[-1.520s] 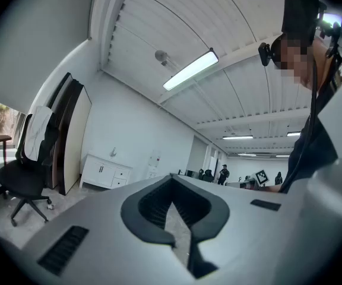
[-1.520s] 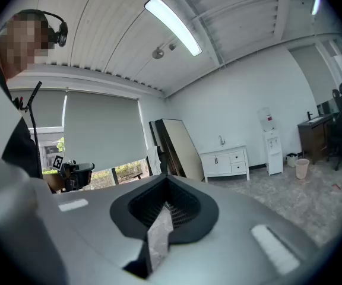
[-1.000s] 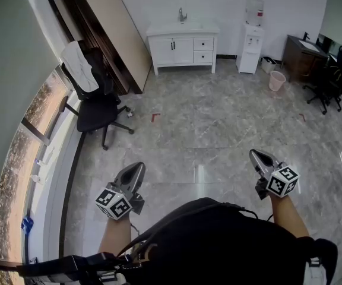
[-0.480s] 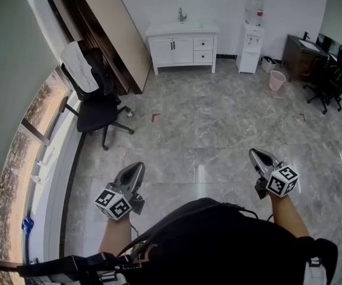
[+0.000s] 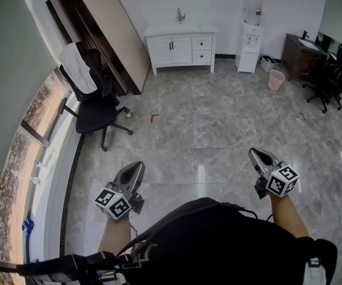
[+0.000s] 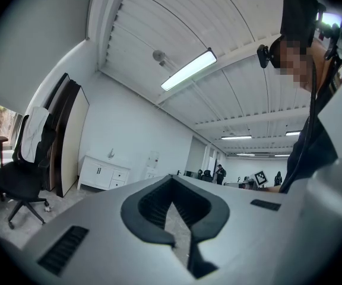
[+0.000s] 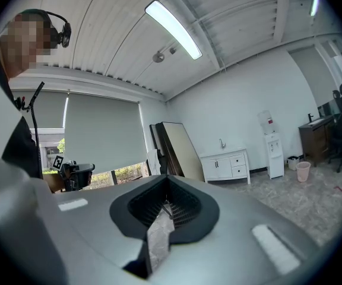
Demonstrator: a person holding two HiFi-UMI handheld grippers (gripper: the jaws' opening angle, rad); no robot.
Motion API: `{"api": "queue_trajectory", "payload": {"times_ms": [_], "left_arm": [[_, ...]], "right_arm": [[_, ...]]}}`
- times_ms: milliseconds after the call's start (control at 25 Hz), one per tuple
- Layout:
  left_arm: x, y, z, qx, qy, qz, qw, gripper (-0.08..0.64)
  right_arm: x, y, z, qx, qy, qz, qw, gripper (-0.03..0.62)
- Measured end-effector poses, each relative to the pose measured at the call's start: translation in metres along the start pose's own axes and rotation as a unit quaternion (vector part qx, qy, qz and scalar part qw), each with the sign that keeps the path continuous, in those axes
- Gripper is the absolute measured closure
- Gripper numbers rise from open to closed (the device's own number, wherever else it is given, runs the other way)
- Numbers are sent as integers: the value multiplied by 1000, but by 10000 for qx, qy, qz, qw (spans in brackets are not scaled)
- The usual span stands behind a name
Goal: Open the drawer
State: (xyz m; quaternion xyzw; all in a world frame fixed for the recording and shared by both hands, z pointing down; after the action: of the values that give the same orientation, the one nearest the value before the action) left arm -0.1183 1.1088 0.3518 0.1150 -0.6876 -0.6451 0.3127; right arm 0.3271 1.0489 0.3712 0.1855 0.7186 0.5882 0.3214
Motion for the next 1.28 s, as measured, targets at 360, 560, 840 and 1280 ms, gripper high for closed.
{"api": "queue_trajectory", "payload": {"times_ms": [360, 560, 840, 1280], "left_arm": [[-47, 0, -39, 78, 68, -101, 9999, 566], [-89, 15, -65, 98, 50, -42, 9999, 566], [-134, 41, -100, 108, 183, 127, 9997, 566], [-69, 32, -118, 25, 387, 217, 9990, 566]], "right_arm": [[-35, -12, 39, -70, -42, -15, 10000, 589], [-67, -16, 77, -82, -87, 10, 9999, 589], [-103, -16, 114, 55, -195, 55, 9998, 589], [-91, -17, 51, 150, -184, 158, 9996, 589]]}}
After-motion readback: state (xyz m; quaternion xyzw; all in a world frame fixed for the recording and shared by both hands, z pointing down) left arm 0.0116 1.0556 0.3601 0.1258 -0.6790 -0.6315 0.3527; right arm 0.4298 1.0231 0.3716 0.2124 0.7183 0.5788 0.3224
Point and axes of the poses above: the fingertips, and each gripper's own axes: z backward along the fingers, x to its left, y out of its underside, the point moved 6 cm from there along z, backward along the fingers, and after that the axes turned 1 degree about x, right-handed, at the moved point
